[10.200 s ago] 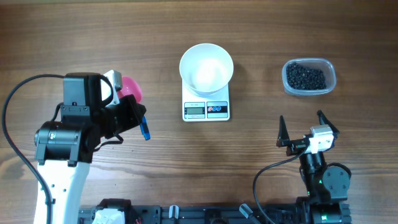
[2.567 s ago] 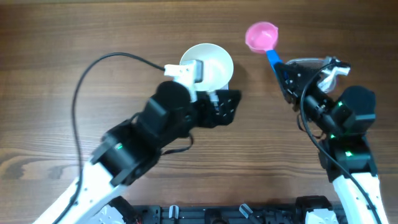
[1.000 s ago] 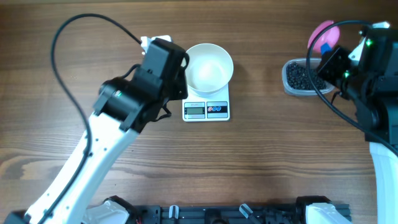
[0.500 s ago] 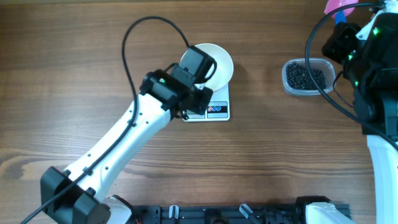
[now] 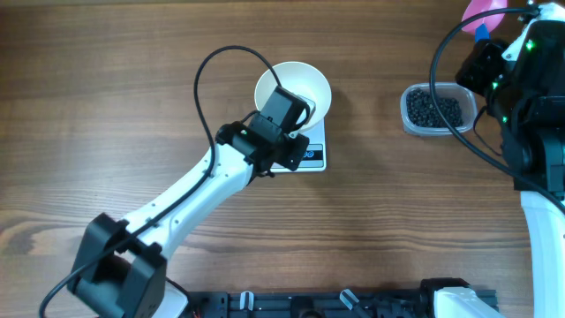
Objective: Scoop item into bowl and weigh 150g on scale
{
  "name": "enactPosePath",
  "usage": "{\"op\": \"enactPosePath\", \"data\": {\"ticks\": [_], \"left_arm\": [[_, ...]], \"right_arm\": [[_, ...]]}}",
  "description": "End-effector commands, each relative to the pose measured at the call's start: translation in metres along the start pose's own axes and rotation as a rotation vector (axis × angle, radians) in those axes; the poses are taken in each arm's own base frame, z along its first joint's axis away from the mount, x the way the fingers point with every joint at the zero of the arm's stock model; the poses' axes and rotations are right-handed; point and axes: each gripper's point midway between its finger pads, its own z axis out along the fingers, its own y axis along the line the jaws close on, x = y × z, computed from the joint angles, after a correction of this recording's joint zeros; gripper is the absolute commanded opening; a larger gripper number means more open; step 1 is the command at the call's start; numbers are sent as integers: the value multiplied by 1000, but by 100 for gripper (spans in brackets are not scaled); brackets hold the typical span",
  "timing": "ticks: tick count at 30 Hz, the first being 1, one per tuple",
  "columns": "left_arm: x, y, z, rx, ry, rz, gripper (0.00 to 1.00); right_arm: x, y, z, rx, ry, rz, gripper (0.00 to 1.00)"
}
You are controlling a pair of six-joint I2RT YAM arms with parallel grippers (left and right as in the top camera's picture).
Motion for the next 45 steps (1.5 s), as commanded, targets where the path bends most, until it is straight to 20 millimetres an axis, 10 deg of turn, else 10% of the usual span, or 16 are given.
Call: {"op": "enactPosePath", "data": {"ticks": [1, 45], "left_arm": [[14, -6, 23, 15, 54, 22, 4], [33, -2, 83, -71, 118, 60, 4]], "right_arm": [[-7, -1, -1, 14, -18, -14, 4], [-1, -2, 11, 27, 11, -19, 4]]}}
